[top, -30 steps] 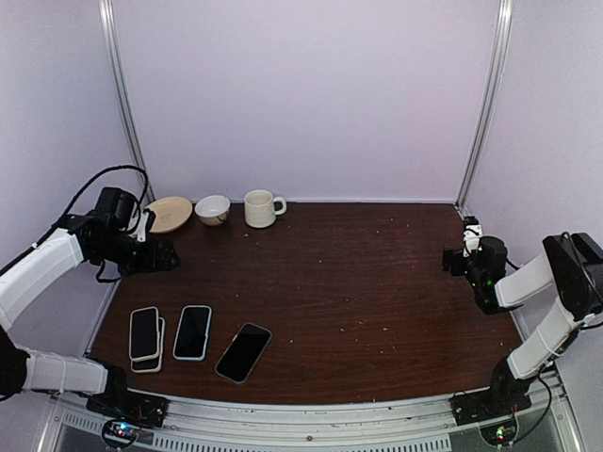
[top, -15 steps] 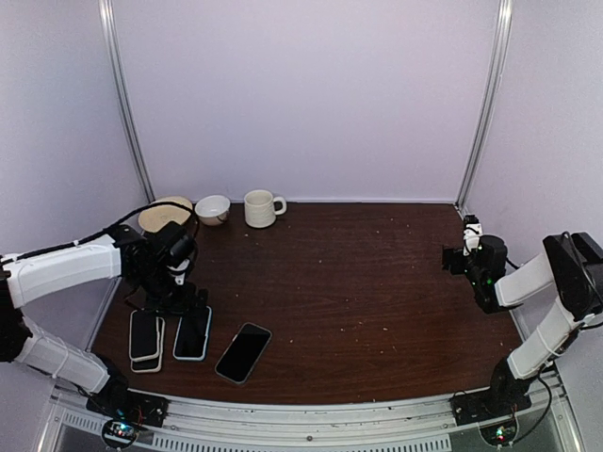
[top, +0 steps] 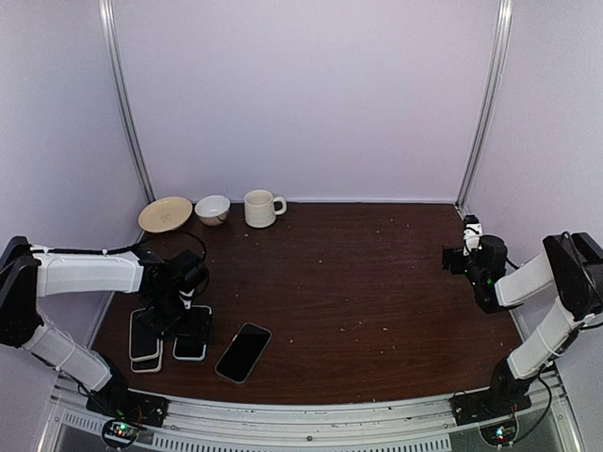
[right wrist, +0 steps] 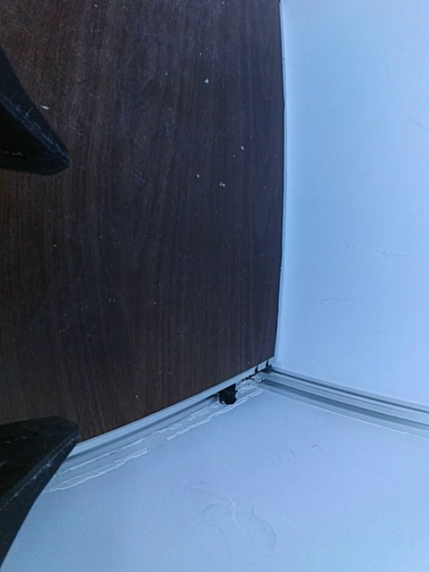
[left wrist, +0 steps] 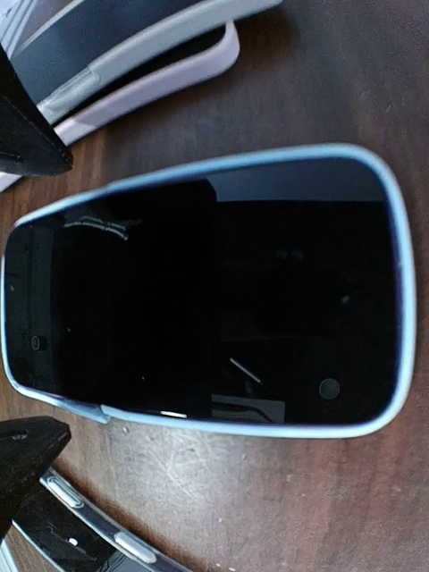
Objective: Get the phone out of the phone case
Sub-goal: Pick up the phone from the corner of the board.
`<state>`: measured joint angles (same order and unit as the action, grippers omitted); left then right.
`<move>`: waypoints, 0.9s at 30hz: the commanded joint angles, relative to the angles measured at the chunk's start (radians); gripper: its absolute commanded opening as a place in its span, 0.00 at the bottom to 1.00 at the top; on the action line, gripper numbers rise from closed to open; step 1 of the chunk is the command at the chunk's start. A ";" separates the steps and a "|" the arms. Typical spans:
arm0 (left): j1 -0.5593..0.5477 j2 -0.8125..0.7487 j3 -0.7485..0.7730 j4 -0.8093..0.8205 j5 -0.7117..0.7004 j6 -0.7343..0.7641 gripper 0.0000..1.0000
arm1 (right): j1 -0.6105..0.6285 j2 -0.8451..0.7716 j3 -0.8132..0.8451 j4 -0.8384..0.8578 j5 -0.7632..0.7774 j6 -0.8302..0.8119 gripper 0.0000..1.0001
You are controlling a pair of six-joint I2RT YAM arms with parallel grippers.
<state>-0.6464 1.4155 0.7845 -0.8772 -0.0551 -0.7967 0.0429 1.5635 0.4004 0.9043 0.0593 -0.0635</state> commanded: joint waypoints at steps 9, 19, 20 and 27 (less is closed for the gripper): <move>-0.004 0.070 -0.081 0.160 0.025 -0.048 0.98 | -0.008 -0.006 0.002 0.020 0.004 0.004 0.99; -0.007 0.113 -0.086 0.182 -0.073 -0.072 0.72 | -0.008 -0.006 0.001 0.021 0.005 0.004 0.99; -0.009 0.106 -0.086 0.184 -0.082 -0.070 0.69 | -0.008 -0.006 0.001 0.021 0.004 0.004 0.99; -0.032 -0.031 -0.075 0.210 -0.105 0.016 0.65 | -0.008 -0.128 0.056 -0.184 0.024 0.016 1.00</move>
<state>-0.6693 1.4475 0.7216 -0.7475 -0.0864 -0.8379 0.0425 1.5246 0.4145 0.8207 0.0608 -0.0620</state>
